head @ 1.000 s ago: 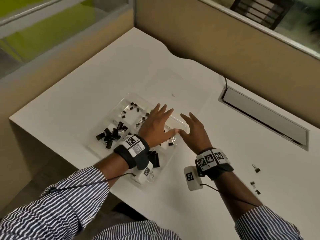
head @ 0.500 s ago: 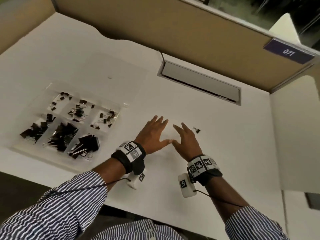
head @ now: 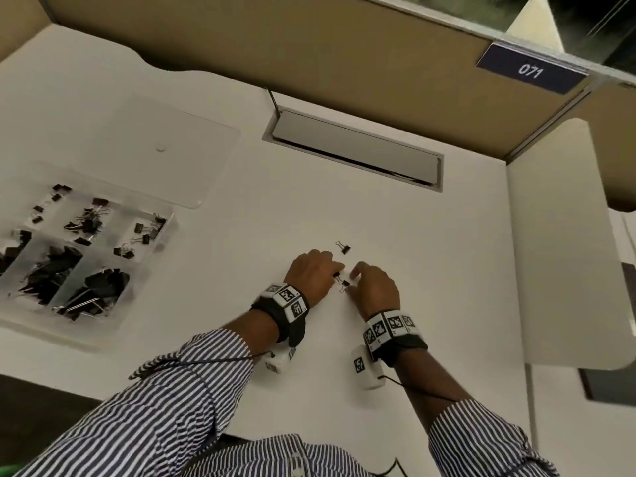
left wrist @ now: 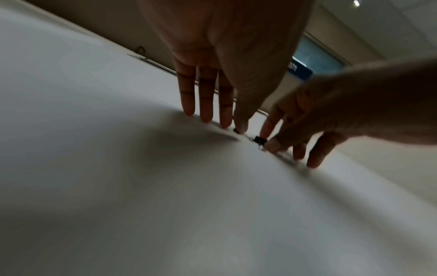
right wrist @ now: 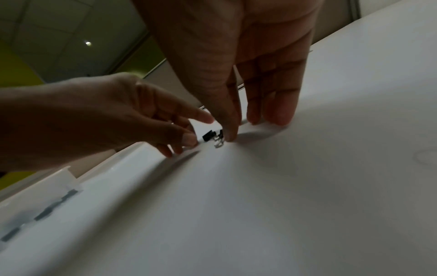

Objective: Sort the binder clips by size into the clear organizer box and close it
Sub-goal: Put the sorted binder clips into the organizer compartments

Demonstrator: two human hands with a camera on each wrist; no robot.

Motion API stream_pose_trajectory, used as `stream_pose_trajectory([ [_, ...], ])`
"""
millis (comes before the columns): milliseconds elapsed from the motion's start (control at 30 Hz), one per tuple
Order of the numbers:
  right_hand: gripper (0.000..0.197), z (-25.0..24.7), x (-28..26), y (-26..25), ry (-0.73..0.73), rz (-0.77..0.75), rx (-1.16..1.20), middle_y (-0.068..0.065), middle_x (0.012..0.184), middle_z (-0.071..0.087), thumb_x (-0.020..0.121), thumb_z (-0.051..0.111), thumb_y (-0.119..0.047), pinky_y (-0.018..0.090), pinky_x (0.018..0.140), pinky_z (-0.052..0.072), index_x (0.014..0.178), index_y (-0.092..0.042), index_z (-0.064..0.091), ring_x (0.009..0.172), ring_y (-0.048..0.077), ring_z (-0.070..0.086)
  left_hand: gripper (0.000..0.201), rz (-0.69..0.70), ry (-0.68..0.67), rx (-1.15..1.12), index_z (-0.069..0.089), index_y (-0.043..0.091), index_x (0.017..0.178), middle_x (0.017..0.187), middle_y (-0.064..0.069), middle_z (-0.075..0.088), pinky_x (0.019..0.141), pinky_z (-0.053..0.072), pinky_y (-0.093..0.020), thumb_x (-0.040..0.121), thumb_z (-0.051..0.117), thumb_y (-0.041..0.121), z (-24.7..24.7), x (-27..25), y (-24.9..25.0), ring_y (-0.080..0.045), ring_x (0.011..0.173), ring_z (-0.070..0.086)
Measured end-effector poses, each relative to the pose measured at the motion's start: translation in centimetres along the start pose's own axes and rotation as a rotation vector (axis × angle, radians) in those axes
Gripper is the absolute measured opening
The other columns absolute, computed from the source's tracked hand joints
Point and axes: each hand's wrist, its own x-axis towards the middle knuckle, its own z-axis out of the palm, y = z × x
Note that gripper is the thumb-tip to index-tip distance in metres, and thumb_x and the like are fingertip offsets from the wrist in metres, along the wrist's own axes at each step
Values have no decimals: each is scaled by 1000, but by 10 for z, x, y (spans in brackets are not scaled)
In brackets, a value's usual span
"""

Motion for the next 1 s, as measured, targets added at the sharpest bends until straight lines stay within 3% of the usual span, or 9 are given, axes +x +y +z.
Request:
stream_pose_trajectory([
  [67,17,3,2,-1,21,-59,-31,1,100,62,88,62,-23,30,70,44,105,-25,62,90,24,62,23,21,36,57,71,18,110,98,-11,61,66,36,-36,89,62,15,1,6,9,-33,93,57],
  [233,12,9,6,0,0,-146,-118,4,95,59,89,52,-18,30,62,36,98,-17,59,85,27,60,8,-36,43,74,66,7,78,82,-12,61,59,34,-34,74,70,2,5,11,14,-35,76,58],
  [367,21,7,11,1,-19,-165,-144,6,98,61,89,54,-29,30,63,35,100,-11,57,88,28,61,8,-101,51,57,62,10,88,91,-9,62,66,41,-36,83,67,13,4,11,10,-29,83,58],
  [433,22,5,13,2,-3,-172,-115,5,97,64,89,54,-32,30,62,38,99,-13,60,85,26,62,5,-192,56,-117,62,13,87,85,-4,65,67,46,-35,85,66,16,-1,10,8,-25,81,61],
  [500,20,1,14,3,13,-182,-41,1,95,65,88,56,-34,29,63,41,97,-16,62,83,23,62,3,-372,94,-451,68,13,81,74,1,67,67,53,-31,82,70,12,-7,10,7,-20,73,65],
  [633,19,-8,11,0,80,-269,50,-5,92,65,88,60,-38,28,62,39,96,-21,62,80,18,61,12,-657,44,-1258,71,-3,98,88,-22,72,69,62,-38,89,63,-2,-21,4,9,-27,75,71],
  [767,17,-12,9,-4,141,-335,91,-8,88,64,89,62,-39,28,61,40,95,-23,62,76,14,59,16,-634,46,-1339,70,-4,104,96,-24,72,65,60,-29,93,60,0,-27,-3,5,-24,77,73],
  [933,17,-11,8,-10,133,-349,43,-8,92,65,90,62,-40,30,64,46,96,-25,64,81,15,61,29,-616,10,-1400,72,0,104,96,-18,74,76,61,-34,91,69,26,-23,-10,1,-28,87,73],
  [1000,17,-11,10,-12,107,-362,49,-8,92,65,90,63,-41,32,65,48,94,-25,64,82,15,62,23,-569,36,-1364,73,0,104,96,-16,74,76,60,-32,89,71,17,-22,-14,0,-24,87,74],
])
